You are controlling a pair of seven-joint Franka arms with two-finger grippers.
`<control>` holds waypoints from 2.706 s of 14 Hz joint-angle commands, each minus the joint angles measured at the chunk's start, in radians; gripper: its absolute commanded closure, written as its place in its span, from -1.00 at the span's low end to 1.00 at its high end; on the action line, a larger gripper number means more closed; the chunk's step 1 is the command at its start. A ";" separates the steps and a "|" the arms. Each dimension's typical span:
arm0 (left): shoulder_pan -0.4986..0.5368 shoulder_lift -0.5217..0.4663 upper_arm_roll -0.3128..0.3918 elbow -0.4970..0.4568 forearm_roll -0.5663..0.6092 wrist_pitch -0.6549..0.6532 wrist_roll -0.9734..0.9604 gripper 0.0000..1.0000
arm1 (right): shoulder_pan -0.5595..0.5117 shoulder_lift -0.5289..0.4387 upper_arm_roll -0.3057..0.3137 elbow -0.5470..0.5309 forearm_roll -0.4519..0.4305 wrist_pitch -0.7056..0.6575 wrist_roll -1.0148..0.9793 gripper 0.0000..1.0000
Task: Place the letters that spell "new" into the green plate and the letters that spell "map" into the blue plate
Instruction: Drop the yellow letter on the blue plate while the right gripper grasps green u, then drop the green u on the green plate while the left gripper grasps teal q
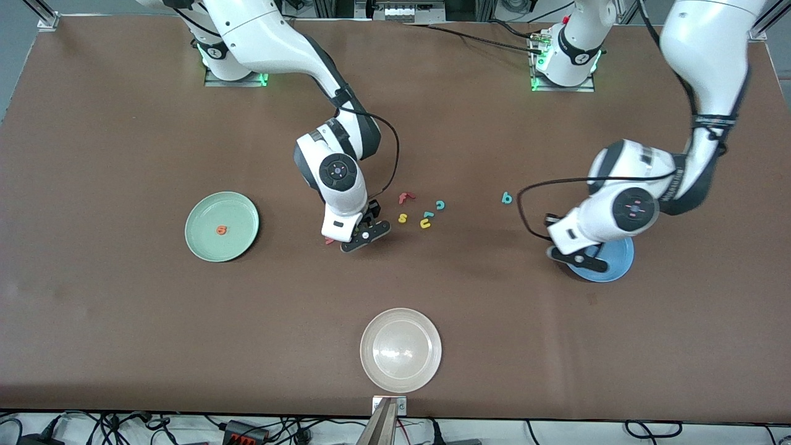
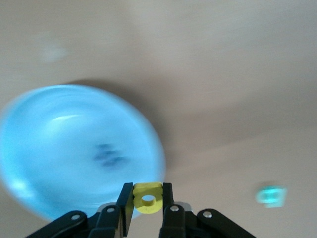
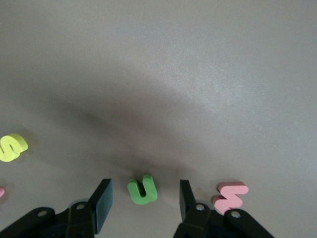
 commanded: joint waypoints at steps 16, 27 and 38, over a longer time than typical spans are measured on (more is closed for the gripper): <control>0.119 0.091 -0.229 -0.014 0.085 -0.103 -0.436 -1.00 | 0.020 0.047 -0.010 0.018 0.002 -0.004 0.001 0.52; 0.127 0.082 -0.335 -0.271 0.002 0.180 -1.155 -1.00 | -0.063 -0.114 -0.229 0.001 -0.011 -0.393 -0.050 0.83; 0.122 0.125 -0.325 -0.289 0.014 0.263 -1.128 0.13 | -0.156 -0.111 -0.301 -0.154 -0.003 -0.360 -0.131 0.81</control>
